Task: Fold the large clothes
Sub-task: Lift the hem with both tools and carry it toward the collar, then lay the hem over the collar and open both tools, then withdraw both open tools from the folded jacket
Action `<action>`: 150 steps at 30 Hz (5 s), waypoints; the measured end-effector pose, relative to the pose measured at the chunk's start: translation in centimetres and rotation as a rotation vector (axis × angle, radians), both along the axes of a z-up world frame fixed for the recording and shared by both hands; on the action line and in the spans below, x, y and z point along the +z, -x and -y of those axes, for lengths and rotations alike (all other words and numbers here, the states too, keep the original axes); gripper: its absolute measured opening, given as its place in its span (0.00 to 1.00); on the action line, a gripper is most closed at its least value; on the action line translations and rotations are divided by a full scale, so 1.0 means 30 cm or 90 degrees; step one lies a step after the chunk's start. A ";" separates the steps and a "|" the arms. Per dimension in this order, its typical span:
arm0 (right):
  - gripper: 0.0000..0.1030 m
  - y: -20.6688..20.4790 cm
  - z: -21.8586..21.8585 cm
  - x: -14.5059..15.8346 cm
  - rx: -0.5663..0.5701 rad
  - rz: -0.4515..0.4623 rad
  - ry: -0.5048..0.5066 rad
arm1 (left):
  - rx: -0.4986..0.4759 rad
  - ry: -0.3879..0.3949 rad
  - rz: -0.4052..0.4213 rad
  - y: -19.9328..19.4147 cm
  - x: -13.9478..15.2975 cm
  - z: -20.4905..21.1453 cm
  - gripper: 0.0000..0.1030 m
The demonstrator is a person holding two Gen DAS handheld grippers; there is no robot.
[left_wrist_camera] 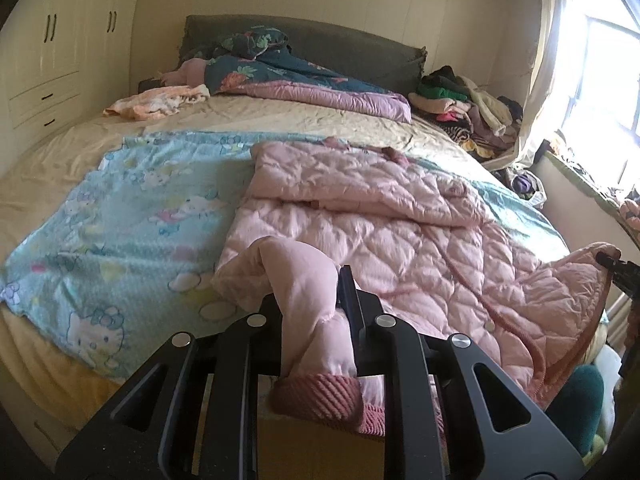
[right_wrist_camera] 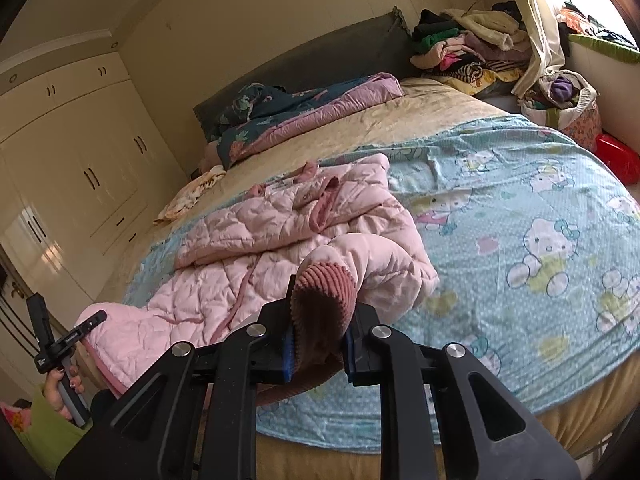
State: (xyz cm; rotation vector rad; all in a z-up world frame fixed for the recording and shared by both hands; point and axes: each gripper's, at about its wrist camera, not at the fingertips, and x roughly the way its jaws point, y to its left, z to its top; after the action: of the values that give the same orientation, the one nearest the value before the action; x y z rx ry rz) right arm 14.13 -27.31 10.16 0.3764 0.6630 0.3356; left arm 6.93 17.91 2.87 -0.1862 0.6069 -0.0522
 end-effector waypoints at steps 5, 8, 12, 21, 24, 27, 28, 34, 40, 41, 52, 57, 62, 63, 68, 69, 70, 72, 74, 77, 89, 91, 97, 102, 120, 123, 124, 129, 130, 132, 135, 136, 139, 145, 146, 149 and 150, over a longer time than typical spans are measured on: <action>0.16 -0.026 -0.003 0.025 -0.006 0.006 0.004 | -0.005 -0.024 0.020 -0.029 0.035 0.016 0.11; 0.16 -0.038 -0.006 0.041 -0.010 0.011 0.011 | -0.008 -0.025 0.031 -0.053 0.055 0.021 0.11; 0.16 -0.059 -0.010 0.062 -0.014 0.018 0.019 | -0.011 -0.023 0.045 -0.084 0.083 0.021 0.11; 0.16 -0.115 -0.018 0.120 -0.017 0.040 0.026 | -0.006 -0.024 0.075 -0.127 0.141 0.013 0.11; 0.16 -0.129 -0.016 0.146 -0.016 0.049 0.027 | -0.004 -0.022 0.089 -0.138 0.166 0.010 0.11; 0.16 -0.147 -0.017 0.175 -0.015 0.059 0.032 | -0.002 -0.019 0.099 -0.150 0.191 0.006 0.11; 0.16 -0.153 -0.018 0.186 -0.015 0.062 0.034 | -0.001 -0.019 0.102 -0.154 0.197 0.006 0.11; 0.16 -0.187 -0.021 0.246 -0.016 0.088 0.043 | 0.006 -0.015 0.121 -0.189 0.247 0.002 0.11; 0.16 -0.227 -0.028 0.286 -0.015 0.104 0.045 | 0.008 -0.025 0.130 -0.230 0.288 0.007 0.12; 0.16 -0.235 -0.029 0.293 -0.016 0.106 0.046 | 0.008 -0.026 0.131 -0.234 0.291 0.008 0.12; 0.16 -0.369 -0.036 0.327 -0.024 0.102 0.045 | 0.029 -0.043 0.121 -0.366 0.318 -0.008 0.12; 0.16 -0.440 -0.045 0.335 -0.025 0.093 0.047 | 0.041 -0.043 0.112 -0.420 0.315 -0.022 0.13; 0.16 -0.520 -0.032 0.329 -0.028 0.076 0.040 | 0.053 -0.044 0.100 -0.479 0.313 -0.037 0.14; 0.16 -0.542 -0.029 0.325 -0.029 0.072 0.037 | 0.054 -0.044 0.099 -0.490 0.313 -0.037 0.14; 0.16 -0.626 -0.013 0.308 -0.035 0.056 0.028 | 0.062 -0.050 0.091 -0.549 0.314 -0.041 0.14; 0.16 -0.644 -0.012 0.306 -0.035 0.053 0.026 | 0.065 -0.051 0.088 -0.565 0.313 -0.045 0.14; 0.16 -0.664 -0.011 0.302 -0.036 0.050 0.024 | 0.067 -0.051 0.086 -0.577 0.310 -0.047 0.14; 0.16 -0.706 -0.006 0.291 -0.039 0.039 0.019 | 0.074 -0.050 0.080 -0.606 0.306 -0.053 0.14; 0.16 -0.741 0.000 0.283 -0.040 0.032 0.015 | 0.080 -0.053 0.074 -0.636 0.298 -0.058 0.14; 0.16 -0.804 0.003 0.264 -0.040 0.016 0.009 | 0.088 -0.054 0.063 -0.680 0.283 -0.069 0.14; 0.17 -0.973 0.015 0.166 -0.042 -0.038 -0.004 | 0.107 -0.060 0.023 -0.831 0.225 -0.091 0.14; 0.18 -0.999 0.022 0.146 -0.042 -0.046 -0.018 | 0.109 -0.060 0.019 -0.848 0.218 -0.088 0.14; 0.34 -1.046 0.043 0.099 -0.034 -0.057 -0.095 | 0.109 -0.058 0.012 -0.883 0.184 -0.090 0.15; 0.54 -1.041 0.030 0.089 -0.016 -0.035 -0.090 | 0.103 -0.055 0.011 -0.898 0.172 -0.091 0.16; 0.80 -0.984 -0.041 -0.142 0.003 -0.094 -0.017 | 0.091 -0.027 0.036 -0.918 0.189 -0.048 0.66; 0.81 -0.966 -0.036 -0.146 -0.003 -0.090 -0.009 | 0.105 -0.060 0.058 -0.895 0.215 -0.033 0.84; 0.82 -0.960 -0.036 -0.144 -0.003 -0.088 -0.002 | 0.106 -0.067 0.069 -0.882 0.228 -0.030 0.84; 0.84 -0.929 -0.044 -0.133 -0.001 -0.076 0.041 | 0.110 -0.078 0.066 -0.856 0.245 -0.043 0.90; 0.85 -0.921 -0.049 -0.129 -0.001 -0.072 0.056 | 0.110 -0.081 0.064 -0.851 0.241 -0.048 0.90; 0.86 -0.907 -0.057 -0.123 0.001 -0.064 0.084 | 0.111 -0.086 0.057 -0.838 0.226 -0.054 0.91; 0.86 -0.887 -0.068 -0.119 0.004 -0.053 0.127 | 0.113 -0.095 0.029 -0.818 0.172 -0.075 0.91; 0.87 -0.881 -0.072 -0.120 0.007 -0.050 0.141 | 0.115 -0.095 0.016 -0.814 0.145 -0.088 0.91; 0.87 -0.876 -0.080 -0.143 0.010 -0.055 0.166 | 0.119 -0.086 -0.022 -0.801 0.064 -0.119 0.91; 0.87 -0.882 -0.081 -0.202 0.007 -0.077 0.176 | 0.117 -0.073 -0.079 -0.788 -0.065 -0.144 0.91; 0.87 -0.885 -0.081 -0.209 0.006 -0.078 0.178 | 0.115 -0.068 -0.088 -0.789 -0.078 -0.149 0.91; 0.87 -0.906 -0.081 -0.227 0.001 -0.085 0.200 | 0.113 -0.055 -0.109 -0.798 -0.119 -0.163 0.91; 0.87 -0.918 -0.084 -0.236 0.000 -0.088 0.214 | 0.111 -0.051 -0.115 -0.804 -0.133 -0.166 0.91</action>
State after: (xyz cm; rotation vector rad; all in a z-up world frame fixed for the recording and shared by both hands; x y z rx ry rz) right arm 41.67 -24.79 3.09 0.0782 0.8402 0.1932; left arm 31.04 22.90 -1.10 -0.1664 0.7694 0.1593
